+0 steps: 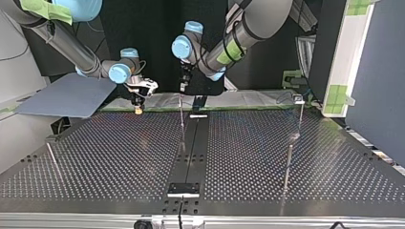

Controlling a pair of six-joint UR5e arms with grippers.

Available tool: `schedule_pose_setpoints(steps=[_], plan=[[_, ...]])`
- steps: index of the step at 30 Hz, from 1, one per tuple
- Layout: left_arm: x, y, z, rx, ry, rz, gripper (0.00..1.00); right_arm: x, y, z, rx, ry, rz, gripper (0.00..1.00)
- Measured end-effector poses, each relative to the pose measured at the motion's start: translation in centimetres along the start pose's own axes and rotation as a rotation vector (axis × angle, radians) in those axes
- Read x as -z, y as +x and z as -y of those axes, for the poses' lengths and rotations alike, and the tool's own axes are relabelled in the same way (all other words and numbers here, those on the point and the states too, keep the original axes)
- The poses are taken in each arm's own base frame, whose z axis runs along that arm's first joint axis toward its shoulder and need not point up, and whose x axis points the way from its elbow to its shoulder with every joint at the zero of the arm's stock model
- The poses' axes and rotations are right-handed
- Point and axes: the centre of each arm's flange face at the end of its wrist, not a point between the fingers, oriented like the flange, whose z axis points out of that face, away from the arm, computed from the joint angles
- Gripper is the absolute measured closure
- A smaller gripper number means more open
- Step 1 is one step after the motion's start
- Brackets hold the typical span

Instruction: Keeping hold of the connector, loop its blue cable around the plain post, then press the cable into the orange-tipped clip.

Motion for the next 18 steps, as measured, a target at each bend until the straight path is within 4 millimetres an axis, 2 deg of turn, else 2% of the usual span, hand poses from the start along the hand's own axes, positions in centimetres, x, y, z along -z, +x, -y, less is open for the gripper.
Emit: schedule_pose_setpoints(steps=[14,18], plan=[[0.05,0.02,0.03,-0.001,-0.001,-0.001,0.0,-0.01,-0.01,-0.01,0.0,0.0,-0.001,0.98],[0.59,0.09,0.22,-0.012,0.001,-0.008,0.0,0.0,0.01,-0.02,0.0,0.0,0.0,0.98]])
